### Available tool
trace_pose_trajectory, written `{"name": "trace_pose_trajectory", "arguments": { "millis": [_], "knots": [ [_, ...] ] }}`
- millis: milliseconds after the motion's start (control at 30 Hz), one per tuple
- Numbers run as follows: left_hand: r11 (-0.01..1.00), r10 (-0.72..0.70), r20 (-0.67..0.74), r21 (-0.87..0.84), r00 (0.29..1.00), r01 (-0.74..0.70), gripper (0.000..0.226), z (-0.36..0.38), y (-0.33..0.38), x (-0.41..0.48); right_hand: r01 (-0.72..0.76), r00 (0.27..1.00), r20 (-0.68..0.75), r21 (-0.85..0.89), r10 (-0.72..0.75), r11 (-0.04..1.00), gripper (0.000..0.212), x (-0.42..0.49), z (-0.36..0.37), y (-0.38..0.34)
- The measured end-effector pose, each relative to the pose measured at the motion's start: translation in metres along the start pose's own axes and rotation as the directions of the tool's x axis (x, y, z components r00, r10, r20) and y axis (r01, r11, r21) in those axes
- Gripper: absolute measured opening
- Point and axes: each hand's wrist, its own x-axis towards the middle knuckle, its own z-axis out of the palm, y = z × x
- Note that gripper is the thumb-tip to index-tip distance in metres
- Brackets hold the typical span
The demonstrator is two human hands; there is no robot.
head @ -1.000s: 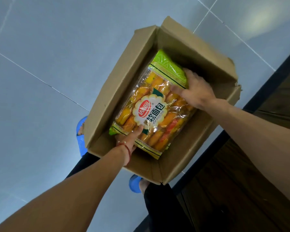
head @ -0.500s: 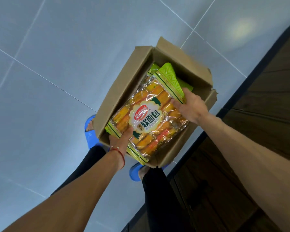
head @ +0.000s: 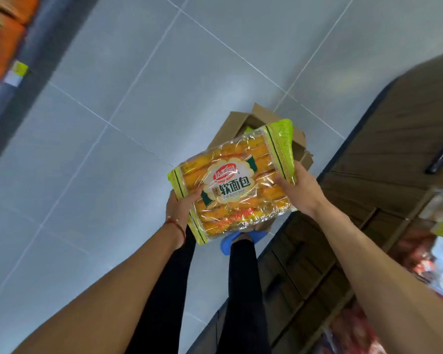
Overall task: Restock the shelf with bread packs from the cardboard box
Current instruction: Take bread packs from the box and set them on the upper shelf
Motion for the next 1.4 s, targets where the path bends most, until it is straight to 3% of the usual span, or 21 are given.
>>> {"name": "trace_pose_trajectory", "arguments": {
  "millis": [233,467,633,900,1033,1267,1400],
  "knots": [
    [0.981,0.189,0.01,0.049,0.982,-0.189,0.038,-0.078,0.101,-0.106,0.087,0.996,-0.025,0.255,-0.083,0.963,0.05,-0.125,-0.009,-0.086],
    [0.914,0.401,-0.007,0.076,0.916,-0.4,0.039,-0.136,0.14,-0.212,0.263,0.964,-0.077,0.441,-0.256,0.858,0.04,-0.215,-0.004,-0.151],
    [0.853,0.521,-0.083,0.025,0.849,-0.521,0.044,-0.168,0.147,-0.281,0.386,0.916,-0.081,0.441,-0.393,0.81,0.047,-0.251,-0.001,-0.189],
    [0.808,0.567,-0.263,-0.012,0.781,-0.59,0.031,-0.224,0.159,-0.358,0.476,0.84,0.037,0.431,-0.542,0.766,0.037,-0.289,0.01,-0.261],
    [0.767,0.602,-0.364,0.017,0.711,-0.641,0.018,-0.258,0.176,-0.376,0.488,0.806,0.093,0.455,-0.584,0.745,0.037,-0.291,0.021,-0.314],
    [0.702,0.628,-0.473,0.002,0.618,-0.712,0.052,-0.339,0.23,-0.366,0.587,0.713,0.088,0.467,-0.696,0.661,0.031,-0.268,0.058,-0.437],
    [0.658,0.657,-0.505,0.022,0.559,-0.753,0.045,-0.387,0.278,-0.357,0.632,0.679,0.067,0.452,-0.731,0.629,0.028,-0.254,0.087,-0.512]
  ]
}}
